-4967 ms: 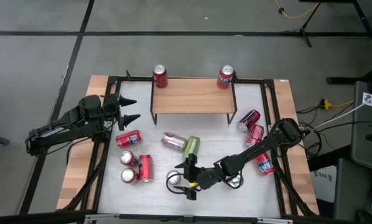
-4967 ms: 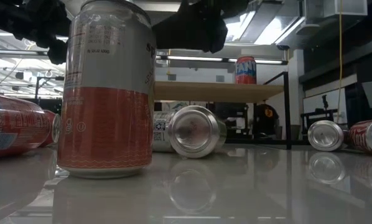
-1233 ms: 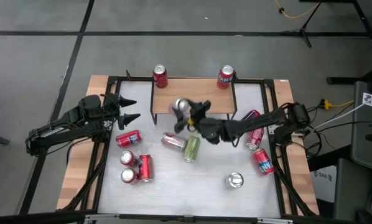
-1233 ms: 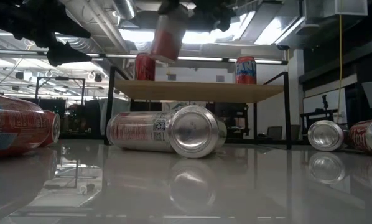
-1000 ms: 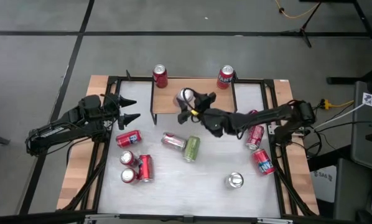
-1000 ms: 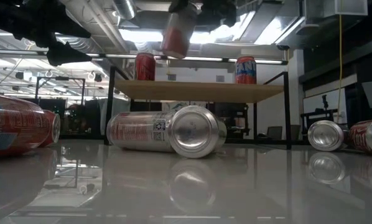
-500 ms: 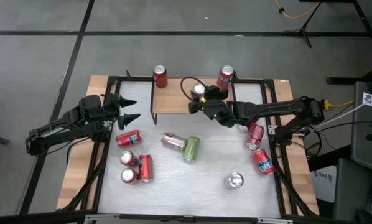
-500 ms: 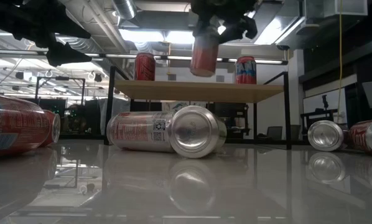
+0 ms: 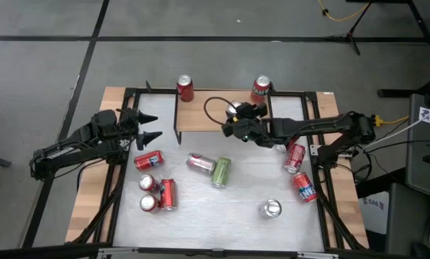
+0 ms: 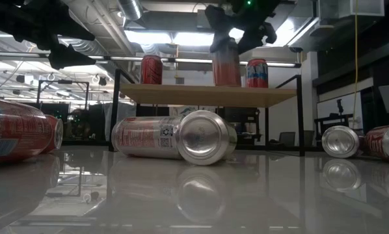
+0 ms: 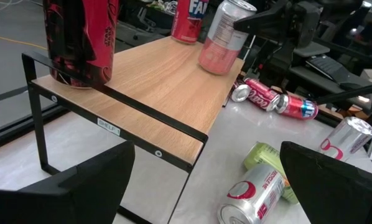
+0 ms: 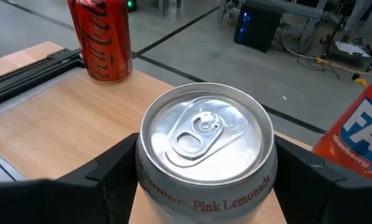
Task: Place canned beverage on shelf
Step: Put the orange white soda can on the shelf
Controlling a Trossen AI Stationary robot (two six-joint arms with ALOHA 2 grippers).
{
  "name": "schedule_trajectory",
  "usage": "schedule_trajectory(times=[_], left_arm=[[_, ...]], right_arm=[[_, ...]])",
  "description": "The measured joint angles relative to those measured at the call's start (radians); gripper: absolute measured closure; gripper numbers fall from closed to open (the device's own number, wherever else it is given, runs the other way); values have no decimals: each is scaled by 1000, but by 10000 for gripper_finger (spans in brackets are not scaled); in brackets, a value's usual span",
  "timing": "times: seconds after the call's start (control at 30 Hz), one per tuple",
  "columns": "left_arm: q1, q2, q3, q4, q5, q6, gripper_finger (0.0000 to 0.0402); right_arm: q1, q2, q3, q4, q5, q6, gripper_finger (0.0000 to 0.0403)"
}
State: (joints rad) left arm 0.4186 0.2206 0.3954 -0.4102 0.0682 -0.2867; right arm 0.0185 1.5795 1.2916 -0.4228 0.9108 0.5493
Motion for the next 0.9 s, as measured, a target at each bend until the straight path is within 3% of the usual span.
schedule_trajectory(times=[0.63,0.9], left_arm=[[0,0,0,0,0,-1,5],[0,0,0,0,0,-2,5]], right_arm=[[0,0,1,-17,-11,4,114],[0,3,-1,-11,-22,-1,46]])
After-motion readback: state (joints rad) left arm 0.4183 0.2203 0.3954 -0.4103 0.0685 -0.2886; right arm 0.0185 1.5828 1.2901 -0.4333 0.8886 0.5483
